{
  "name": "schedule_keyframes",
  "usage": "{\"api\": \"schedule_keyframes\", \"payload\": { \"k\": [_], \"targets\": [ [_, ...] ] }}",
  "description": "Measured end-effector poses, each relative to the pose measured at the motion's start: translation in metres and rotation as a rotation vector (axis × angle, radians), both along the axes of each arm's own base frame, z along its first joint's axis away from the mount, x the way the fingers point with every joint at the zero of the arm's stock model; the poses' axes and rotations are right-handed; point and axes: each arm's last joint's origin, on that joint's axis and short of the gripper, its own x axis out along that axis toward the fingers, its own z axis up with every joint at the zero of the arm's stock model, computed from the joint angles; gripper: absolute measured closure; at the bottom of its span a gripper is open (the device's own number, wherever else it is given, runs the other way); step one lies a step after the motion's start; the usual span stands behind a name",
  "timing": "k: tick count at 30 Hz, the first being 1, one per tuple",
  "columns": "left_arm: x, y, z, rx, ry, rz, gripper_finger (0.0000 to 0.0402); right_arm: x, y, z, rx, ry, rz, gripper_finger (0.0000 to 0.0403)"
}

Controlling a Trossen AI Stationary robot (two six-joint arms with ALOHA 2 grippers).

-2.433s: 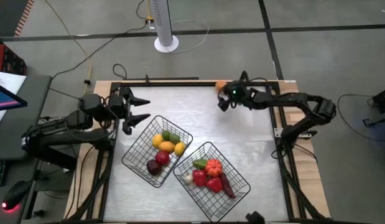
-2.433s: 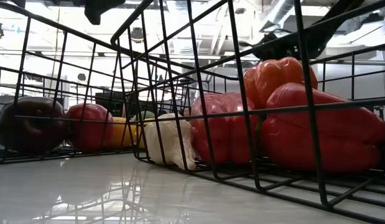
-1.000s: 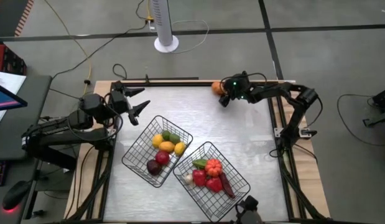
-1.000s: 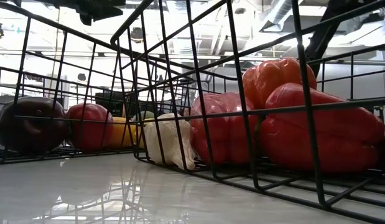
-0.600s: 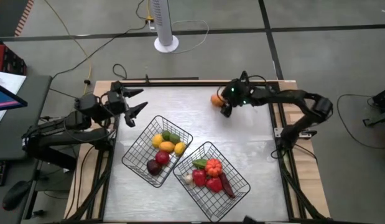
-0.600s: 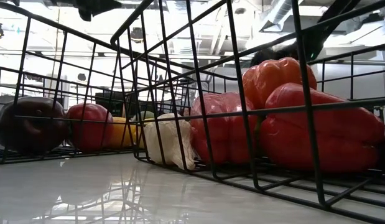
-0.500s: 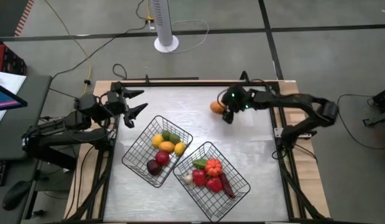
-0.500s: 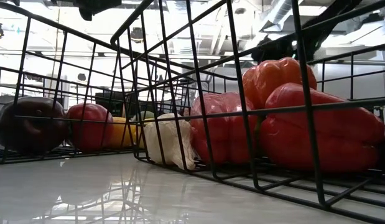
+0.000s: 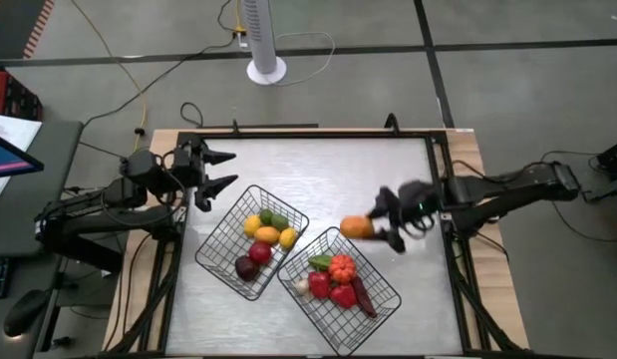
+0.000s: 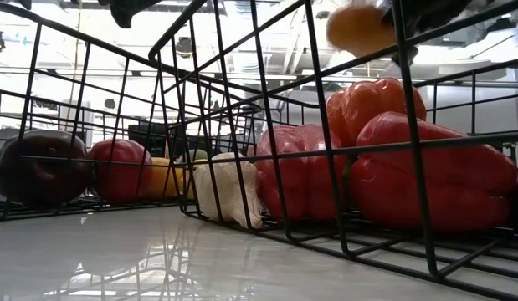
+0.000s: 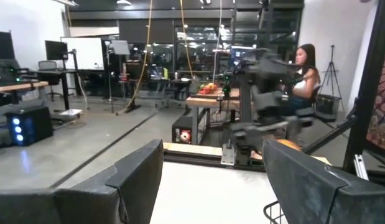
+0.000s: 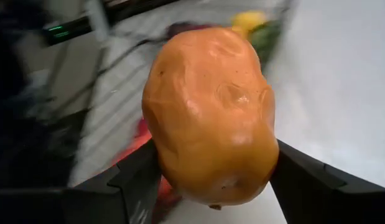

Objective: Sort produce into baskets
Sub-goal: Put the potato into the right wire basket, then return to Home Position

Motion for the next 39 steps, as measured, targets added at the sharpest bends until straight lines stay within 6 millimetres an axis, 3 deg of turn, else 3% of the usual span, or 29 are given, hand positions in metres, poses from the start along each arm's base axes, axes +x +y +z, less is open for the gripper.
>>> {"api": "schedule_keyframes", "payload": {
  "k": [6,14,21,28,33,39],
  "targets": [
    [0.0,0.0,0.0,-0.011,-0.002,-0.002,0.014,0.011,0.042,-0.011,0.051,0.029,0.062,0.0067],
    [0.0,0.0,0.0,-0.013,-0.004,-0.001,0.014,0.03,0.057,-0.03,0.096,0.076,0.083,0.0038],
    [0.0,0.0,-0.001,-0.016,0.007,-0.001,0.014,0.022,0.047,-0.025,0.156,0.118,0.067,0.0038],
    [0.0,0.0,-0.001,0.042,-0.012,-0.003,0.014,-0.006,0.022,-0.019,-0.032,0.065,-0.035,0.0048],
    [-0.001,-0.001,-0.012,0.081,-0.123,-0.024,0.014,-0.025,-0.001,-0.045,-0.11,-0.03,-0.12,0.006],
    [-0.016,-0.002,-0.023,0.057,-0.209,0.086,0.014,-0.046,-0.023,-0.082,-0.126,-0.152,-0.194,0.0067]
  ]
}}
